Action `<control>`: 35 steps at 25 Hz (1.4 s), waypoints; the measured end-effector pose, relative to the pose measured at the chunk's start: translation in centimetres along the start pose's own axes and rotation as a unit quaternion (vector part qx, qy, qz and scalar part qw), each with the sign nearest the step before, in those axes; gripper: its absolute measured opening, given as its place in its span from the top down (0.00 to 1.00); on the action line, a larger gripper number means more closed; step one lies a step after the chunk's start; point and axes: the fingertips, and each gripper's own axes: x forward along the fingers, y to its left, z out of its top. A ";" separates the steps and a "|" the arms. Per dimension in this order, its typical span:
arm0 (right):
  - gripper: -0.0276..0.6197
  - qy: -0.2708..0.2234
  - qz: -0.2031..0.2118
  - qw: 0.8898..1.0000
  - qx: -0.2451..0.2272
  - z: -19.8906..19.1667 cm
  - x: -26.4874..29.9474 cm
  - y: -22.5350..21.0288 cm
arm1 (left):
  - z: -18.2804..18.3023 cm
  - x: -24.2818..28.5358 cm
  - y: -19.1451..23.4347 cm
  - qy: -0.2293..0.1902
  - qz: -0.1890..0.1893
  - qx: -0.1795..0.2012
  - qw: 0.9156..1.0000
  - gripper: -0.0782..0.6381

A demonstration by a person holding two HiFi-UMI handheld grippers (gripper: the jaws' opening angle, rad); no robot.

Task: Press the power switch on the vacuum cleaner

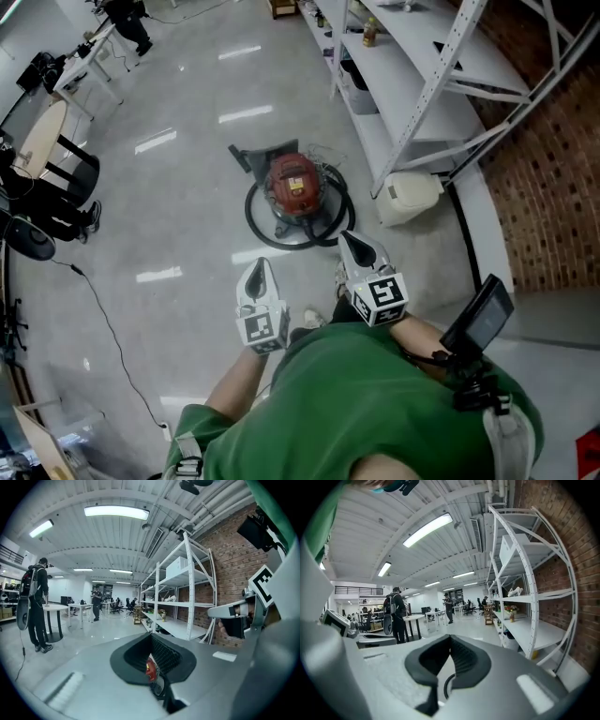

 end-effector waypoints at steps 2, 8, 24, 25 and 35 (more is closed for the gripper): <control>0.95 0.002 0.003 1.000 -0.003 -0.1 -0.4 0.6 | 0.1 -0.6 -0.3 -0.003 -0.005 -0.002 1.000 0.88; 0.95 0.005 0.021 1.000 -0.011 0.3 -1.2 1.3 | 0.6 -1.3 -1.4 -0.013 -0.008 0.000 1.000 0.88; 0.95 -0.036 0.047 0.998 -0.015 1.5 -9.9 -1.1 | 2.6 -4.4 -11.3 -0.032 -0.020 0.007 0.999 0.88; 0.95 -0.036 0.048 0.998 -0.014 1.5 -10.5 -1.3 | 2.6 -4.8 -11.9 -0.032 -0.020 0.008 0.999 0.88; 0.95 -0.031 0.060 0.998 -0.006 0.1 -14.2 -2.0 | 1.7 -7.5 -15.3 -0.024 -0.012 0.012 1.000 0.88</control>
